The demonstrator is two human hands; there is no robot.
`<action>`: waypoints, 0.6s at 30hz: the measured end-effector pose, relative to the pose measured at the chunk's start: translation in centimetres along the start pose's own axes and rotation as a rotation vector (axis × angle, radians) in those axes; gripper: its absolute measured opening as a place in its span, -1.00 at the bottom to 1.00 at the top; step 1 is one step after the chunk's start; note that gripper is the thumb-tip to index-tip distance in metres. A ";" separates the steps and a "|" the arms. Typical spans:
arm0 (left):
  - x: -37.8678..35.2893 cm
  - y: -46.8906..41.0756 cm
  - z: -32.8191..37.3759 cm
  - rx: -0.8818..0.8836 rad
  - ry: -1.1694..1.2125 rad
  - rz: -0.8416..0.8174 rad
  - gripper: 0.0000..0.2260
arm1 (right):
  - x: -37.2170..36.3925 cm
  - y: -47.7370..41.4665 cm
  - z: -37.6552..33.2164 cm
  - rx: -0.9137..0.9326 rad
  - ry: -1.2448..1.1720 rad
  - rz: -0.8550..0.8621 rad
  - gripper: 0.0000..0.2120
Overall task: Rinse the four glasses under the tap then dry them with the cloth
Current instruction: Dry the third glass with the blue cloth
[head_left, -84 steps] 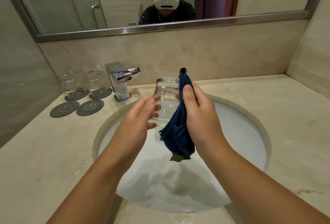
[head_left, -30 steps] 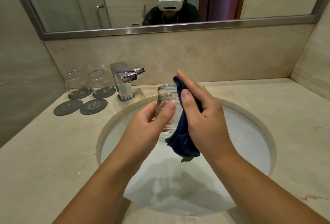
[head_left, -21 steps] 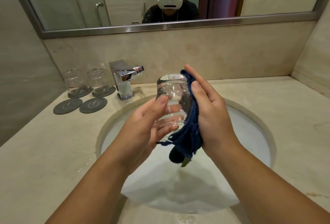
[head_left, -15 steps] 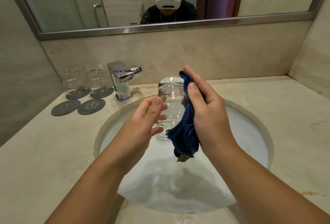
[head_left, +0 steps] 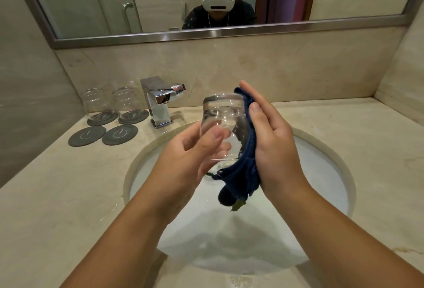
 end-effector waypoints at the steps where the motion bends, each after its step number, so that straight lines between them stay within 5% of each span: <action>1: 0.1 -0.1 -0.2 0.028 0.032 0.005 -0.51 | 0.0 -0.1 0.2 -0.051 -0.059 0.003 -0.66; 4: 0.2 -0.2 -0.8 0.079 -0.016 -0.008 -0.42 | 0.1 -0.2 0.7 -0.091 -0.069 0.018 -0.67; 10: 0.5 -0.6 -0.9 0.101 -0.087 0.072 -0.70 | 0.2 0.3 -0.1 0.051 0.110 0.022 -0.66; 15: 0.1 -0.1 -0.7 0.069 -0.210 0.003 -0.59 | -0.4 0.7 -0.1 0.151 0.255 -0.056 -0.63; 18: -0.3 0.2 -0.1 0.013 -0.293 -0.035 -0.70 | -0.2 0.4 0.1 0.136 0.231 -0.065 -0.64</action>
Point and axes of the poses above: each hand's wrist, its own y-axis away from the middle knuckle, its own x-axis out of the back of the hand, z = x × y, the point moved 5 cm from there along -y, towards the middle knuckle, and after that the axes turned 5 degrees about -x, right-handed, at the moved point
